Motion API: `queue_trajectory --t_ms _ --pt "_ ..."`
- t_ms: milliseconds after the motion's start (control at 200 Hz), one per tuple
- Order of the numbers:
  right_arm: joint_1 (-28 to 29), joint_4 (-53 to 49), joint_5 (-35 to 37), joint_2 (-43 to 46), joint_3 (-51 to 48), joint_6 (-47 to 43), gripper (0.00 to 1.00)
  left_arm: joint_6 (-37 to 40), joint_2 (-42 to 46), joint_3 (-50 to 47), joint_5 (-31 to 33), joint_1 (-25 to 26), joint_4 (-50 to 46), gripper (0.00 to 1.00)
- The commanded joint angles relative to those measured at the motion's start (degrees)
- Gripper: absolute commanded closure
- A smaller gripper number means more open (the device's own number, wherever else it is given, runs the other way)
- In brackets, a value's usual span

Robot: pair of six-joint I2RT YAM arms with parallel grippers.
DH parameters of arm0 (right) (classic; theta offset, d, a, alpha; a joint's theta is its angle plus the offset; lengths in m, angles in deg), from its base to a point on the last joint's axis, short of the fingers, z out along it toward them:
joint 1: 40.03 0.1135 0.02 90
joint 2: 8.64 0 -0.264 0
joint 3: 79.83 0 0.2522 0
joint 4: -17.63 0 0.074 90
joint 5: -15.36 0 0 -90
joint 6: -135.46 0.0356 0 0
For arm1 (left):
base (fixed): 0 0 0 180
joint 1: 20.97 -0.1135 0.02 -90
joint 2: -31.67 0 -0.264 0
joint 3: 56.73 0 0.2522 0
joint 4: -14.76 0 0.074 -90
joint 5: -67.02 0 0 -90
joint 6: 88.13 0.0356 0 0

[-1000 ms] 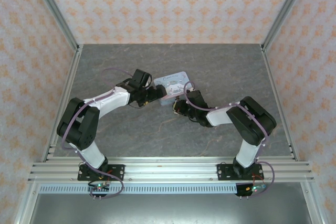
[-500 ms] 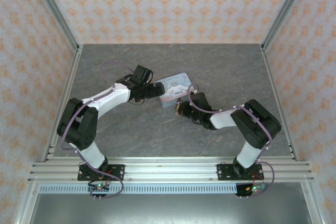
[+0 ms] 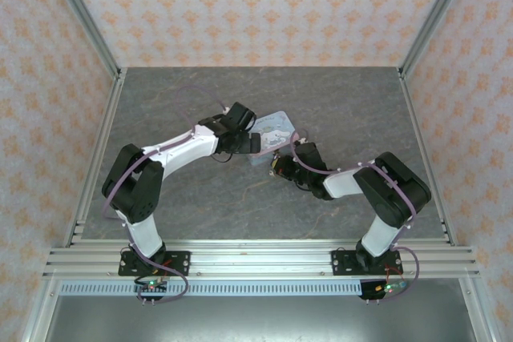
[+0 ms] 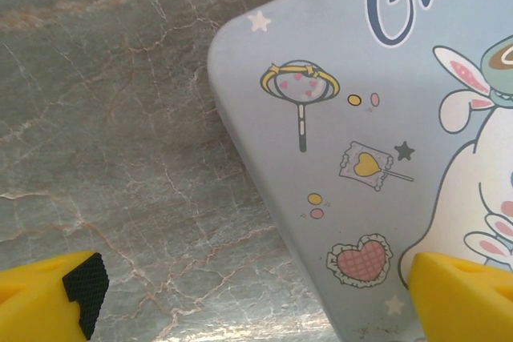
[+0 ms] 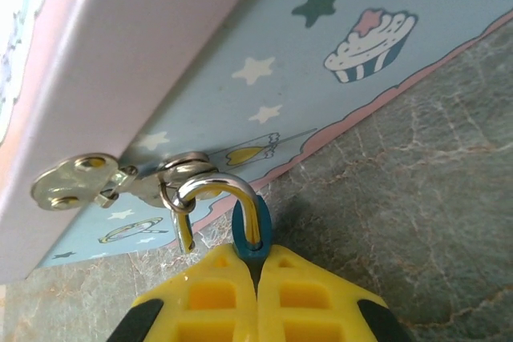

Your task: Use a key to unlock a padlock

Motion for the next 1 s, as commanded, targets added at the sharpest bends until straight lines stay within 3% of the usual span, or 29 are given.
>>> queue_trajectory --t_ms 0,991 --pt "-0.8 -0.4 1.0 0.2 -1.4 1.2 1.0 2.0 -1.8 0.7 5.5 0.8 -3.8 0.03" --pt "-6.0 8.9 -0.8 -5.0 3.5 12.5 1.0 2.5 -4.6 -2.5 4.8 1.3 -2.9 0.05"
